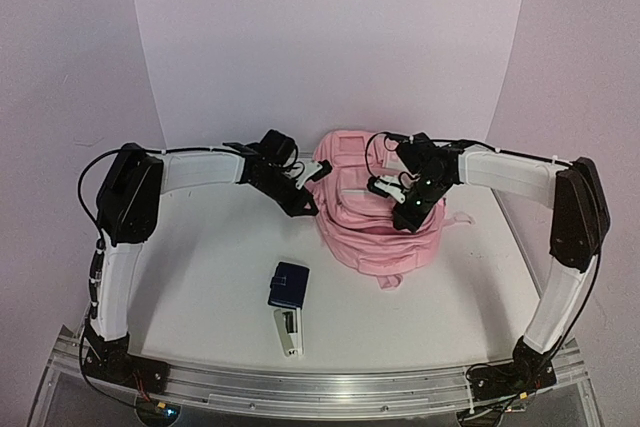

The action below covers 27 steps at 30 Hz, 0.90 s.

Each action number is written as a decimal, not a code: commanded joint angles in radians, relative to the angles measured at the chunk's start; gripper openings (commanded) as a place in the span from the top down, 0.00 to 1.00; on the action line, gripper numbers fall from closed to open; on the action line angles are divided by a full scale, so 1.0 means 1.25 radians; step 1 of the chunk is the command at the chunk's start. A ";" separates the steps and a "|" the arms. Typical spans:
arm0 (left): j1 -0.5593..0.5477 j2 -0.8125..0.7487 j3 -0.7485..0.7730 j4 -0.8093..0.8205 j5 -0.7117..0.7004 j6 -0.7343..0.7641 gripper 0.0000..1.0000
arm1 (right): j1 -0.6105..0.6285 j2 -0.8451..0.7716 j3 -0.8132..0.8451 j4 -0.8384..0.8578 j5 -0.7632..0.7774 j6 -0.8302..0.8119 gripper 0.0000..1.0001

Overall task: Pack the student bag
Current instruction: Zip the student bag at the center of the board.

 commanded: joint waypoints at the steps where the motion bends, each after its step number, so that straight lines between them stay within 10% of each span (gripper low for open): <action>1: -0.031 -0.092 -0.068 -0.012 -0.032 0.017 1.00 | -0.007 0.027 0.025 -0.010 -0.019 0.082 1.00; 18: -0.135 -0.116 -0.123 0.080 -0.010 -0.093 1.00 | -0.005 0.044 0.080 0.005 -0.176 0.173 1.00; 27: -0.077 -0.166 -0.181 0.114 0.002 -0.146 1.00 | -0.091 -0.085 0.034 0.000 -0.280 0.231 0.34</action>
